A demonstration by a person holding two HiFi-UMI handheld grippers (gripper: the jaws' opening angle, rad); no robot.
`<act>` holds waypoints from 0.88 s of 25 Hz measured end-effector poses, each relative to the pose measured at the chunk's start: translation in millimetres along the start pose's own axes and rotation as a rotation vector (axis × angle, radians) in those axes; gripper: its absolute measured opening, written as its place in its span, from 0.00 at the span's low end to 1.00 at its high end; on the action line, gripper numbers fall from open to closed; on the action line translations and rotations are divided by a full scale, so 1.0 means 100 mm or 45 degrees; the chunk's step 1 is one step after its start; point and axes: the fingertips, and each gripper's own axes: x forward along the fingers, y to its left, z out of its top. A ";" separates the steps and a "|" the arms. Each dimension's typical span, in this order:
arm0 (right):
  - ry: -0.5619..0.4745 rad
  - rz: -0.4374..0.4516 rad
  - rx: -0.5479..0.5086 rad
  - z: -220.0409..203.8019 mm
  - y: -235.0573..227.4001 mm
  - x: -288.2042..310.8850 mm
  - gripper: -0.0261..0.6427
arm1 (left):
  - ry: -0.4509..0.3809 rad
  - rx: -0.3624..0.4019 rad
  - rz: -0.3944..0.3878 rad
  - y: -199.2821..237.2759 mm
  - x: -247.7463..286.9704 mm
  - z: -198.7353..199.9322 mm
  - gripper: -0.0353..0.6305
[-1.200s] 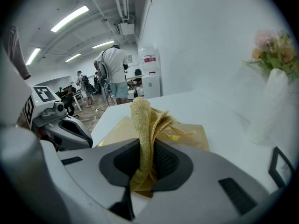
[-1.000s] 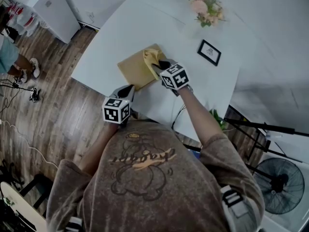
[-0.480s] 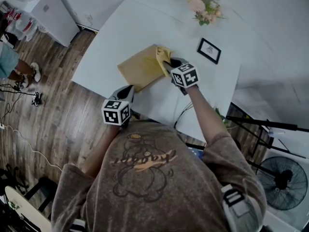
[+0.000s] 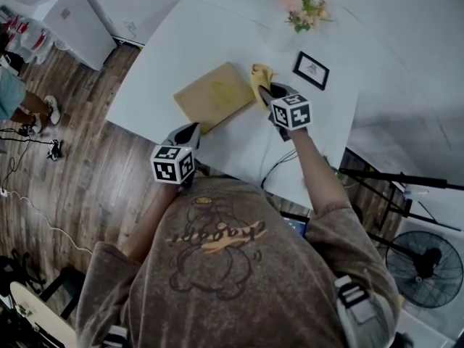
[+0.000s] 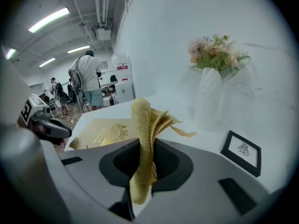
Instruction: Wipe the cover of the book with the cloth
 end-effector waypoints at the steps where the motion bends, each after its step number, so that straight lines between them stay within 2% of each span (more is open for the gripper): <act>1: -0.025 0.019 0.001 0.05 0.07 -0.05 0.13 | -0.001 0.000 -0.002 0.00 0.00 0.00 0.06; 6: -0.113 0.190 -0.044 0.20 0.73 -0.14 0.13 | 0.001 -0.001 -0.001 0.00 0.01 -0.02 0.06; 12: -0.081 0.383 -0.126 0.09 1.57 -0.01 0.13 | -0.006 -0.030 0.046 0.10 -0.07 -0.06 0.06; 16: -0.054 0.443 -0.176 -0.05 1.94 0.05 0.13 | -0.016 -0.057 0.070 0.16 -0.13 -0.09 0.06; 22: -0.019 0.480 -0.156 -0.16 2.20 0.16 0.13 | -0.014 -0.073 0.079 0.23 -0.15 -0.12 0.06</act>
